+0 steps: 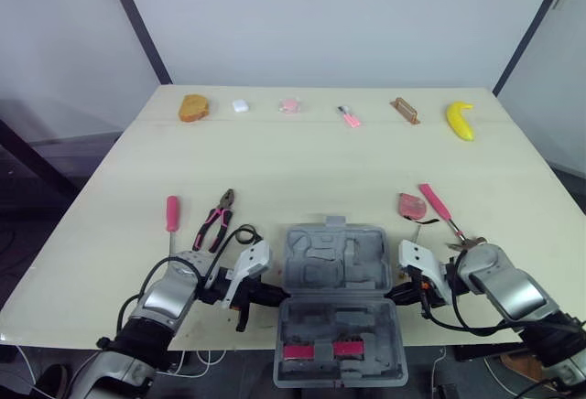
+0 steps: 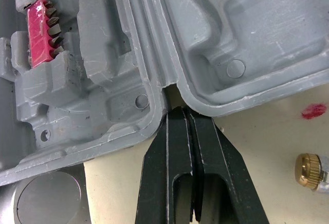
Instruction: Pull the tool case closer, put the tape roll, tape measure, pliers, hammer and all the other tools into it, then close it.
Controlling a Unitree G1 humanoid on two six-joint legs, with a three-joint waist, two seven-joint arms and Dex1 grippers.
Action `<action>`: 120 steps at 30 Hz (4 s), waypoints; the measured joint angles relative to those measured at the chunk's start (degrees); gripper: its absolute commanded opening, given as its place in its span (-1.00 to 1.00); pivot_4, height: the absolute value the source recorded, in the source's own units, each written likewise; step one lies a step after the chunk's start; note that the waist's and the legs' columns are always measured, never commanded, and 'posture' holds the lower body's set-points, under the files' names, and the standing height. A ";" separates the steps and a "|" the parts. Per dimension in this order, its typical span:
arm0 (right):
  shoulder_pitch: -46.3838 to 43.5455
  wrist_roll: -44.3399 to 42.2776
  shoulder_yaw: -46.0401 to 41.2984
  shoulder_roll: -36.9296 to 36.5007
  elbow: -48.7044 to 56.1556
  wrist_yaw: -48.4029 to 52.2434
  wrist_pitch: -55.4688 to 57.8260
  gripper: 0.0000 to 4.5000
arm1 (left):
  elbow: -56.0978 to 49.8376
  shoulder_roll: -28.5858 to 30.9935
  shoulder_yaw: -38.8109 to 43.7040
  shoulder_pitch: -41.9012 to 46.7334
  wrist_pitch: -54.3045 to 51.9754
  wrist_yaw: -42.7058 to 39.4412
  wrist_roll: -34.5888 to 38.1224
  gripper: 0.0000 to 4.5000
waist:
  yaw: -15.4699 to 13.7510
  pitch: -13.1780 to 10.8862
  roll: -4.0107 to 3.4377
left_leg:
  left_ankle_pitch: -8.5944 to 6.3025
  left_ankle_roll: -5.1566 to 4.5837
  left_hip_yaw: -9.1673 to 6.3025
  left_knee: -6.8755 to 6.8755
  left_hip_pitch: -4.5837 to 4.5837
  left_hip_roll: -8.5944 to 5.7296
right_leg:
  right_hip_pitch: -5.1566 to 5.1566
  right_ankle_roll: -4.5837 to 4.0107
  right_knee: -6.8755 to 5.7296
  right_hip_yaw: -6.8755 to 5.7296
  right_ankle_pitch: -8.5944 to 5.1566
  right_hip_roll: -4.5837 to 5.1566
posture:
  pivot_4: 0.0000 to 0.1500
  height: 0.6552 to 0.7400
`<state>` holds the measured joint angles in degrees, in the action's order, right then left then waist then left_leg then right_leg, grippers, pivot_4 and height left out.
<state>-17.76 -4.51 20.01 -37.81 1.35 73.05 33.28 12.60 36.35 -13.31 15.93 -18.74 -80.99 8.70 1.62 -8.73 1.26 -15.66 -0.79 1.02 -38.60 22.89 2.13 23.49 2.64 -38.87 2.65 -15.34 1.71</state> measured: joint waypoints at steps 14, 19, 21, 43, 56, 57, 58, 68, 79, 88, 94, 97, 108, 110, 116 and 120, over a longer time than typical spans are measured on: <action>-0.58 -0.56 -0.07 -0.05 -0.22 -0.58 -0.12 -1.00 | 0.69 0.25 -0.03 0.17 0.51 0.21 0.57 -1.00 | 0.00 0.00 0.00 | 0.00 0.00 0.00 -0.01 0.00 0.00 | 0.00 0.00 -0.01 0.00 0.00 -0.01 | 1.00 1.00; -1.10 -1.16 -0.17 -0.15 -0.29 -0.91 -0.16 -1.00 | 1.70 0.45 -0.03 0.76 0.73 0.16 0.68 -1.00 | -0.03 0.00 0.00 | 0.00 0.00 -0.01 -0.01 0.00 0.00 | 0.00 0.00 -0.01 0.00 0.00 -0.01 | 1.00 1.00; -1.10 -1.48 -0.17 -0.31 -0.29 -0.92 -0.16 -1.00 | 2.10 0.58 -0.03 0.94 1.21 0.13 0.70 -1.00 | -0.02 0.00 0.00 | 0.00 0.00 -0.01 -0.01 0.00 0.00 | 0.00 0.00 -0.01 0.00 0.00 -0.01 | 1.00 1.00; -1.09 -2.51 -0.29 -2.36 -1.73 -1.46 -1.43 -1.00 | 2.55 0.58 -0.03 1.02 2.12 0.18 0.76 -1.00 | -0.13 0.00 0.00 | 0.00 0.00 0.00 -0.02 0.00 0.00 | 0.00 0.00 -0.01 0.00 0.00 -0.01 | 1.00 1.00; 5.04 -9.53 -11.71 -3.22 1.48 -4.87 -4.88 -1.00 | -2.65 4.81 6.16 -4.17 -2.12 0.27 7.31 -1.00 | -0.33 -0.01 0.01 | 0.00 0.00 -0.02 -0.01 0.01 0.03 | -0.01 0.00 -0.01 0.00 0.00 0.01 | 1.00 1.00; 5.99 -10.72 -13.46 -2.49 2.20 -5.93 -5.13 -1.00 | -3.76 5.13 6.71 -5.07 -2.20 0.44 8.04 -1.00 | -0.42 -0.01 0.01 | 0.00 0.00 -0.02 -0.01 0.01 0.03 | 0.00 0.00 0.00 0.00 0.00 0.00 | 1.00 1.00; 6.82 -11.47 -14.67 -1.91 2.57 -6.62 -5.83 -1.00 | -4.57 5.33 7.32 -5.90 -2.21 0.76 8.55 -1.00 | -0.48 -0.01 0.01 | 0.00 0.00 -0.01 -0.01 0.01 0.04 | 0.00 0.00 0.00 0.00 0.00 0.00 | 1.00 1.00; 22.67 -15.15 -29.96 4.12 5.21 -15.67 -21.37 -1.00 | -11.86 6.70 25.39 -17.34 0.69 8.35 15.95 -1.00 | -0.84 -0.02 0.00 | 0.00 0.00 0.07 0.01 -0.09 0.09 | -0.04 0.01 0.00 0.04 0.00 0.10 | 1.00 1.00; 33.73 -19.78 -44.50 7.88 3.28 -22.11 -31.68 -1.00 | -11.37 1.40 40.28 -28.02 2.91 21.24 19.84 -1.00 | -0.94 0.00 0.03 | -0.01 0.00 0.08 0.05 -0.13 0.11 | -0.07 0.00 0.02 0.04 -0.01 0.13 | 1.00 1.00; 43.33 -23.87 -50.70 7.79 -1.98 -18.10 -35.63 0.67 | -9.38 -2.29 46.11 -36.40 5.60 25.93 20.69 0.49 | -0.83 0.02 0.02 | -0.01 -0.01 0.18 0.15 -0.22 0.12 | -0.08 -0.01 0.06 0.14 -0.03 0.11 | 1.00 1.00; 44.48 -25.84 -52.59 7.71 -2.25 -17.11 -36.15 1.00 | -9.85 -3.75 46.41 -37.59 6.18 27.69 20.77 0.98 | -0.86 0.11 0.13 | -0.01 -0.01 0.22 0.12 -0.31 0.13 | -0.13 -0.15 0.06 0.19 -0.12 0.09 | 1.00 1.00; 45.24 -25.99 -52.55 7.80 -1.93 -17.22 -36.15 1.00 | -9.86 -3.77 46.45 -37.81 6.69 27.67 20.80 0.98 | -0.86 0.12 0.11 | -0.01 0.00 0.25 0.12 -0.30 0.12 | -0.12 -0.11 0.08 0.21 -0.10 0.09 | 1.00 1.00; 45.24 -25.94 -52.32 7.82 -0.04 -18.07 -36.05 1.00 | -9.89 -3.81 46.38 -36.65 7.03 27.46 20.93 0.98 | -0.88 0.12 0.12 | -0.01 -0.01 0.25 0.12 -0.31 0.11 | -0.12 -0.03 0.08 0.22 -0.05 0.09 | 1.00 1.00; 44.91 -25.62 -52.01 7.80 -0.05 -18.38 -36.04 1.00 | -10.36 -3.82 46.31 -36.34 7.02 27.48 21.29 0.98 | -0.87 0.12 0.12 | -0.01 -0.01 0.25 0.12 -0.30 0.11 | -0.12 -0.03 0.08 0.22 -0.05 0.09 | 1.00 1.00; 43.07 -24.97 -50.03 7.63 0.32 -18.34 -35.93 1.00 | -12.18 -3.84 45.51 -35.73 7.10 27.68 21.37 0.98 | -0.86 0.13 0.10 | -0.01 0.00 0.25 0.12 -0.31 0.10 | -0.12 -0.03 0.08 0.22 -0.05 0.08 | 1.00 1.00; 42.63 -25.17 -48.82 6.94 2.67 -17.62 -34.96 1.00 | -13.41 -4.29 44.68 -35.77 7.23 28.79 21.21 0.98 | -0.86 0.12 0.09 | -0.01 -0.01 0.25 0.12 -0.30 0.11 | -0.12 -0.01 0.08 0.23 -0.04 0.08 | 1.00 1.00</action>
<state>24.87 -29.68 -28.81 -30.88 4.02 55.43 -1.68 -0.81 32.05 31.37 -19.84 -11.52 -52.20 29.92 0.75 -8.61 1.35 -15.66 -0.79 1.27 -38.47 22.59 2.25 23.37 2.63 -38.79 2.88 -15.39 1.79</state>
